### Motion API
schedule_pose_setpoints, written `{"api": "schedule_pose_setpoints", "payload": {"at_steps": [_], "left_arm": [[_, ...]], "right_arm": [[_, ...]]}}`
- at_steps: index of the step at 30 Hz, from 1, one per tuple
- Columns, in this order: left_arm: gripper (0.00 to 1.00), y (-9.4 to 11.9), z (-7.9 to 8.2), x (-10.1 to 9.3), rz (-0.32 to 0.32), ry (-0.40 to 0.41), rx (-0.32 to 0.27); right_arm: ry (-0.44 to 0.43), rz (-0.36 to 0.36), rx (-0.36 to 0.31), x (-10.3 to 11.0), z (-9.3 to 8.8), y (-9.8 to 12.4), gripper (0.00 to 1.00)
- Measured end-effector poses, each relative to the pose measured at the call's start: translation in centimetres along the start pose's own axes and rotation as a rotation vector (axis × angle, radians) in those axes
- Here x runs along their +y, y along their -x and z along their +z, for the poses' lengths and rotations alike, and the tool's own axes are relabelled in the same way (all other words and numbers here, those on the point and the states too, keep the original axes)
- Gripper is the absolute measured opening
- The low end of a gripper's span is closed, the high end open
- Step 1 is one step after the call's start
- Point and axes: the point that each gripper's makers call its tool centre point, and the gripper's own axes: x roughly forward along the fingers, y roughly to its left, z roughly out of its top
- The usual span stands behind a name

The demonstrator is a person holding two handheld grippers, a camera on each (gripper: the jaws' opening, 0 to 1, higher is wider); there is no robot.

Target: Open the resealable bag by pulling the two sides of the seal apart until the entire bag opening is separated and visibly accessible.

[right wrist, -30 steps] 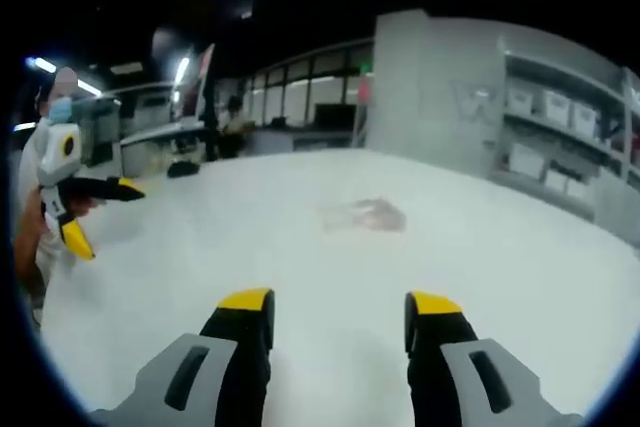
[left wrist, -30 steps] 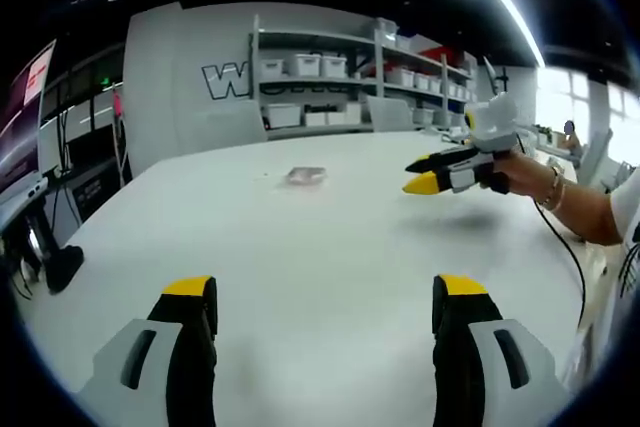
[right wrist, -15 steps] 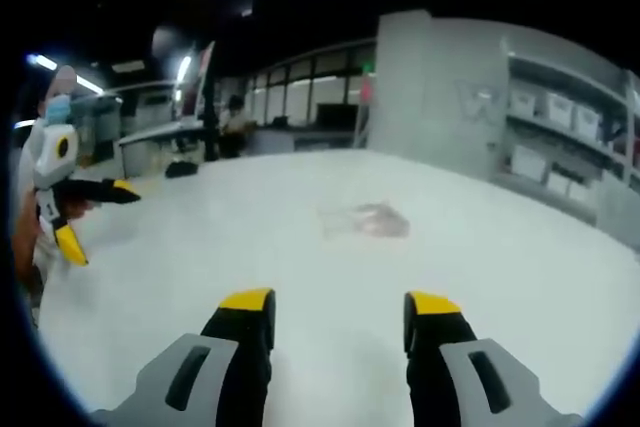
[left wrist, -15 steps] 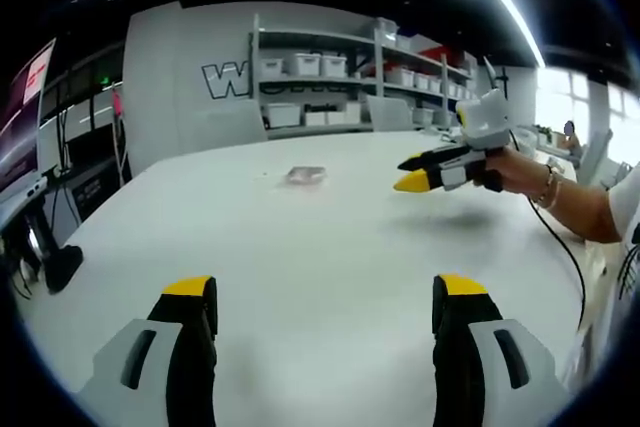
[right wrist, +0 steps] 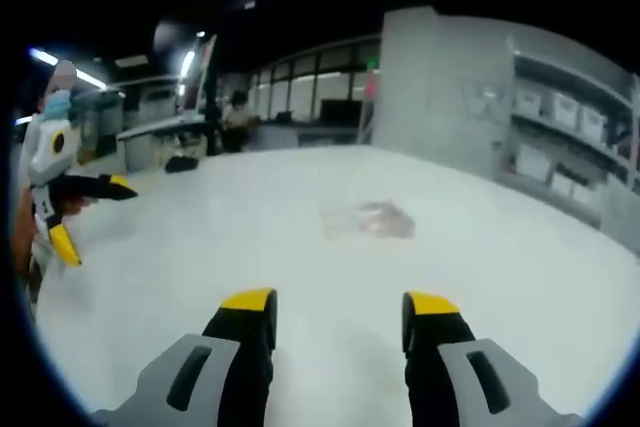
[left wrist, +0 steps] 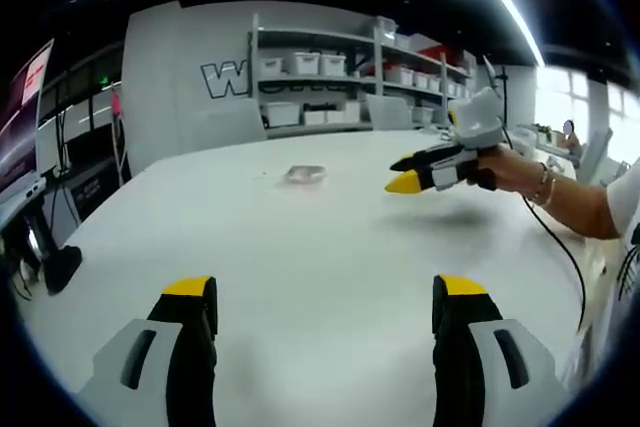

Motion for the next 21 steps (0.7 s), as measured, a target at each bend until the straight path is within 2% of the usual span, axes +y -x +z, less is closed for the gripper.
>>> {"api": "schedule_pose_setpoints", "payload": {"at_steps": [8,21], "left_arm": [[0.87,-0.2,0.2,-0.2,-0.008,-0.006,0.005],[0.87,0.0,0.4,-0.1,-0.009,-0.009,0.002]], "right_arm": [[-0.003,0.005,0.001,0.4,0.1,-0.5,0.49],[0.025,0.01,0.014,-0.3,0.7,-2.2,0.46]]}}
